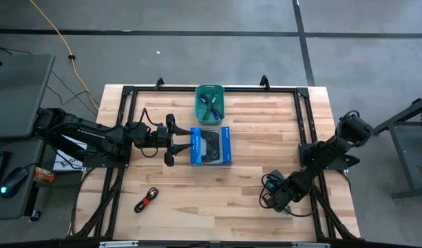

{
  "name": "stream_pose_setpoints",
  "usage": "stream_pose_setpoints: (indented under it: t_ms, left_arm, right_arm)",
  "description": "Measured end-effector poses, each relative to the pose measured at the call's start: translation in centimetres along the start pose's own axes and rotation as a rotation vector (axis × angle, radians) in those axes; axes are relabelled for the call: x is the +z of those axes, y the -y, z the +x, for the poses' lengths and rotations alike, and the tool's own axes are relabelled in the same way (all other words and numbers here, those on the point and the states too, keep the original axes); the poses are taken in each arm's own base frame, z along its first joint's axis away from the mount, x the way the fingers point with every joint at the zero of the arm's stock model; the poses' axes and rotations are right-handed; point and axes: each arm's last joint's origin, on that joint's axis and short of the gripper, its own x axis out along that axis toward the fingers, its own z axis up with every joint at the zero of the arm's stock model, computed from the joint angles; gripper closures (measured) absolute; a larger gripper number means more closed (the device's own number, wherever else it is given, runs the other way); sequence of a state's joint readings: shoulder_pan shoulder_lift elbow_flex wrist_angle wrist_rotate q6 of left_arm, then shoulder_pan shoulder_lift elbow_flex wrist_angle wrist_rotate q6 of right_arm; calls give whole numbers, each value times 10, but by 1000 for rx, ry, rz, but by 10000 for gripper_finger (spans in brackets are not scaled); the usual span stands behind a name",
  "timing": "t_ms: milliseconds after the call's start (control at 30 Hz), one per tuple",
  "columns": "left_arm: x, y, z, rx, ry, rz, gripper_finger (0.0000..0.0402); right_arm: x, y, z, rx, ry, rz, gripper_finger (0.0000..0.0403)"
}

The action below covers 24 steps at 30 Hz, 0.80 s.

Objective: Pick and place USB-C Cables
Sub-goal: Put the blue charger cable into the light blue bin

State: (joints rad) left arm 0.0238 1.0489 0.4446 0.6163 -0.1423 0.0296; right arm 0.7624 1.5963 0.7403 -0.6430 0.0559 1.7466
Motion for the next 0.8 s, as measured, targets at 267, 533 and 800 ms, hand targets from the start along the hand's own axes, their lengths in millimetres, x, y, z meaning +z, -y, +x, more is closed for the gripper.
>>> stream_pose_setpoints:
  t_ms: [267, 533, 800]
  left_arm:
    - [0, 0, 0, 1, 0, 0, 213]
    - [0, 0, 0, 1, 1, 0, 213]
    - [0, 0, 0, 0, -3, -55, 213]
  right_arm:
    - [0, 0, -1, -4, -2, -4, 367]
    - [-1, -3, -8, -34, -36, -137, 387]
    - [5, -9, -49, 21, 35, -335, 395]
